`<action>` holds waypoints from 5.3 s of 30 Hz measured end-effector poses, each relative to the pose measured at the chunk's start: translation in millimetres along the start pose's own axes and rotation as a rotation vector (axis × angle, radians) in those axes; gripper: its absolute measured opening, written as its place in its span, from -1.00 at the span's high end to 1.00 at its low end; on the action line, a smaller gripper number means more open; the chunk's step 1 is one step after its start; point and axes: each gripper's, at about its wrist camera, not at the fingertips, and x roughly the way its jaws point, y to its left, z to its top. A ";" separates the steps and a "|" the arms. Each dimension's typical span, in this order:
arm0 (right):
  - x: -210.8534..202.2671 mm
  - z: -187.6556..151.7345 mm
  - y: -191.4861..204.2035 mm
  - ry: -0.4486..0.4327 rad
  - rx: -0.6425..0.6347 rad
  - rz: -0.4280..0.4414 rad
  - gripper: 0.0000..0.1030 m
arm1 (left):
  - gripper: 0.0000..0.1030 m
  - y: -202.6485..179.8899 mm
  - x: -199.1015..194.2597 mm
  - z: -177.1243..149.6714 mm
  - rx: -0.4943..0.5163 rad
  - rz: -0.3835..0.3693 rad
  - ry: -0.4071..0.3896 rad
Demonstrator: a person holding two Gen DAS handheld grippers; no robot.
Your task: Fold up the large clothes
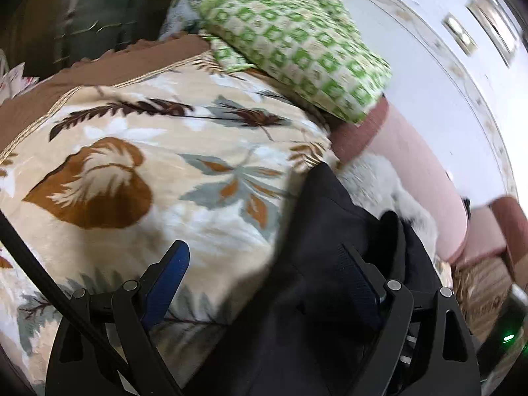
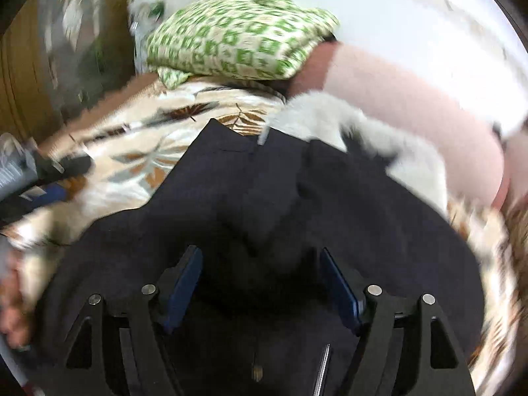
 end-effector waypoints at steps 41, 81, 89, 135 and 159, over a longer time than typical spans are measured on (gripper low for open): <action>-9.3 39.1 24.7 -0.062 0.133 0.241 0.26 | -0.72 51.1 0.3 20.8 -0.177 0.082 -0.005; -31.7 -154.0 -168.7 0.262 0.481 -0.042 0.04 | -0.54 2.9 27.7 -33.5 0.094 0.117 0.212; -125.0 -250.2 -226.6 0.172 0.629 -0.076 0.01 | -0.53 16.7 -12.0 -86.6 0.178 0.024 0.300; -114.4 -333.4 -219.7 0.034 0.981 0.534 -0.59 | -0.70 39.1 -48.7 -154.7 0.095 -0.398 0.461; -113.1 -326.5 -194.2 0.009 0.969 0.505 0.36 | -0.29 29.0 -48.4 -158.8 0.032 -0.293 0.426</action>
